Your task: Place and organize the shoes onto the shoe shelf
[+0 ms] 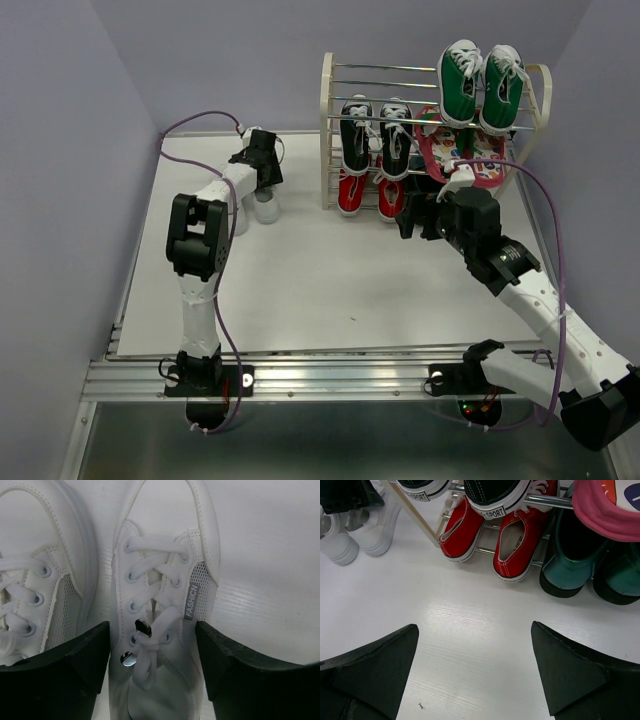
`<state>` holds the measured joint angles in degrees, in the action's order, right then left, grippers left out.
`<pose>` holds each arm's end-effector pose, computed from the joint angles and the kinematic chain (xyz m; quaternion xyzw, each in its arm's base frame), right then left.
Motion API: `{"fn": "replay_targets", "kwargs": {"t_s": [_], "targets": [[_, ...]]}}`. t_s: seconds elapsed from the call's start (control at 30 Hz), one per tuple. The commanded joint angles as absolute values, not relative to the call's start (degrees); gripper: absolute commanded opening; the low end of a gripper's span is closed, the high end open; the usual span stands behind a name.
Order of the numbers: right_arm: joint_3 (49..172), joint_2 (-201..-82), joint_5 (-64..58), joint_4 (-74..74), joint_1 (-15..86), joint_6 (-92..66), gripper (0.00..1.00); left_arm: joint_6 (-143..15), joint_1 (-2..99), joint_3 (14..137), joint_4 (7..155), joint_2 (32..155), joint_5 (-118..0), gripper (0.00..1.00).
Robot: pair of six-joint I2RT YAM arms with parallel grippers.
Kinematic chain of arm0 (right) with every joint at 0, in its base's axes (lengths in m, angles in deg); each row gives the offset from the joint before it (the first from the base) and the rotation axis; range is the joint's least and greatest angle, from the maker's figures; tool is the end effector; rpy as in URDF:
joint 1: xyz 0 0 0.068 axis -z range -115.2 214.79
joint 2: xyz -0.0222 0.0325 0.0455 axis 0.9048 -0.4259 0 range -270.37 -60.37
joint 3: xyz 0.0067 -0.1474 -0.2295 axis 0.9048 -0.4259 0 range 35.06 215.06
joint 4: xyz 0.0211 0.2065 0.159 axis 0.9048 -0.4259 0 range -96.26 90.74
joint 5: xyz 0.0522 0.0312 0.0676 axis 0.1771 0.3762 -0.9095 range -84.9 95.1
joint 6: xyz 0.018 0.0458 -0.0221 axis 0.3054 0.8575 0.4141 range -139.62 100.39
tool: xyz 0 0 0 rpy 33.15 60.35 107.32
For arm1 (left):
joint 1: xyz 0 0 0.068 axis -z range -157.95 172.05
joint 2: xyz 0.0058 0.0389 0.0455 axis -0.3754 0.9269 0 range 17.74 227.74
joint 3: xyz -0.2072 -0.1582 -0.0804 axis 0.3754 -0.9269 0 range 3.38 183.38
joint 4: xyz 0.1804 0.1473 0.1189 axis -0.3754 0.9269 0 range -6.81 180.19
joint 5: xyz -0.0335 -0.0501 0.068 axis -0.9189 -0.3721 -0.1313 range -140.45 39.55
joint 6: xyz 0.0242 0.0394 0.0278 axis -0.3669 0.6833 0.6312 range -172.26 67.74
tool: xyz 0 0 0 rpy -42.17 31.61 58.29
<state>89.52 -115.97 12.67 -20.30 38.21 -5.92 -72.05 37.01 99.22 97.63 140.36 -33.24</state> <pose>0.1972 0.0935 0.3452 -0.0563 0.8270 0.1402 0.5415 0.4754 -0.1162 0.2078 -0.0997 0.8971 0.0081 0.4303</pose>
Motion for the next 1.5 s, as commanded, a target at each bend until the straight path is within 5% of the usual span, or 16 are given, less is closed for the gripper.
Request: {"fn": "replay_targets", "kwargs": {"t_s": [0.0, 0.03, 0.2, 0.47, 0.87, 0.93, 0.97, 1.0, 1.03, 1.23, 1.47], "targets": [[89.0, -115.8, 13.6, -19.6, 38.5, -6.4, 1.0, -71.9, 37.4, 100.8, 99.4, 140.5, -34.1, 0.65], [89.0, -115.7, 13.7, -19.6, 38.5, -6.4, 1.0, -72.3, 37.4, 100.4, 99.2, 140.1, -34.3, 0.46], [88.9, -115.0, 14.0, -19.6, 38.5, -6.2, 1.0, -74.7, 37.6, 97.3, 98.5, 136.7, -33.7, 0.0], [88.6, -115.0, 10.7, -19.6, 38.5, -6.5, 1.0, -84.7, 43.0, 81.9, 95.4, 123.0, -31.4, 0.0], [88.1, -118.6, 1.3, -20.0, 38.5, -7.4, 1.0, -117.5, 64.0, 60.6, 99.1, 107.7, -26.0, 0.0], [88.0, -119.5, 0.4, -20.1, 38.5, -7.2, 1.0, -121.1, 66.9, 59.6, 100.1, 106.9, -24.7, 0.02], [87.9, -119.8, 0.1, -20.1, 38.5, -7.1, 1.0, -122.1, 68.1, 59.5, 100.6, 106.9, -23.8, 0.11], [87.8, -120.3, -0.2, -19.9, 37.9, -7.0, 1.0, -124.2, 70.0, 60.2, 102.7, 107.0, -23.0, 0.25], [87.5, -120.7, -0.5, -19.7, 37.4, -6.9, 1.0, -124.3, 70.6, 61.4, 103.2, 107.4, -22.2, 0.54], [86.3, -123.3, 1.0, -19.6, 33.0, -4.8, 1.0, -122.0, 73.7, 65.5, 106.9, 108.2, -22.3, 0.98], [87.0, -128.4, 10.0, -19.6, 20.8, -0.5, 1.0, -119.8, 74.2, 63.7, 109.0, 98.4, -19.4, 0.99]]}}
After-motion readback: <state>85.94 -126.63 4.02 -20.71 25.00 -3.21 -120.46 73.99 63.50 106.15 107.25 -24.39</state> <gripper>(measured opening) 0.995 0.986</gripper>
